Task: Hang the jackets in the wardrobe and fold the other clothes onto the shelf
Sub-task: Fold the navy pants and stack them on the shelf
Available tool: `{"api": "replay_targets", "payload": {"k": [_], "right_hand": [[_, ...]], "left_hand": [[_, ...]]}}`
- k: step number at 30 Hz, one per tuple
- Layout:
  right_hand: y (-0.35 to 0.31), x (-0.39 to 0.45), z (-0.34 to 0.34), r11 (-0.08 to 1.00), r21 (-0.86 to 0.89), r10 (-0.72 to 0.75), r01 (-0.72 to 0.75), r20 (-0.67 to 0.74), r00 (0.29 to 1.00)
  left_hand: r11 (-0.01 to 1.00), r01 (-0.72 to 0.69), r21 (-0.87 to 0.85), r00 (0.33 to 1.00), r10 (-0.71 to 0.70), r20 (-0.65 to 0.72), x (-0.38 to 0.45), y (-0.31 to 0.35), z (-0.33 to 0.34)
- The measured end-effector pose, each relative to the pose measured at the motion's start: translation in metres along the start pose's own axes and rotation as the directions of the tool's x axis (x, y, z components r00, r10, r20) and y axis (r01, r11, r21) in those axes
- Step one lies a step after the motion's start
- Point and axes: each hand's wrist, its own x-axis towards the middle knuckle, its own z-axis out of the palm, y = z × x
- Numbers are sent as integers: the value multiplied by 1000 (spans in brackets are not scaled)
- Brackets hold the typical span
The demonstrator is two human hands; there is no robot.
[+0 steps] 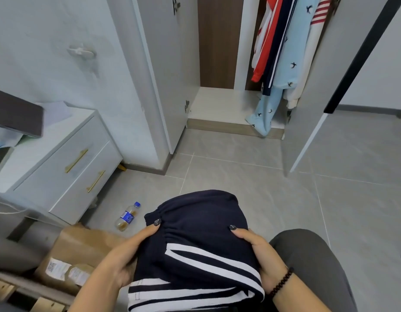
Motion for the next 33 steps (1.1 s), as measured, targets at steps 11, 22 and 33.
{"api": "replay_targets", "payload": {"k": [11,22,33], "right_hand": [[-101,69,-55,999,12,-52,53,-75,996],[-274,54,-40,988,69,-131,139,-110,985],[-457,-104,44,966,-49,-259,255,-99,961]], "left_hand": [[927,-72,367,992,103,-67,89,79,96],[885,-231,403,970,243,20,119,211,223],[829,-359,428,931,347,110,-31,357,361]]}}
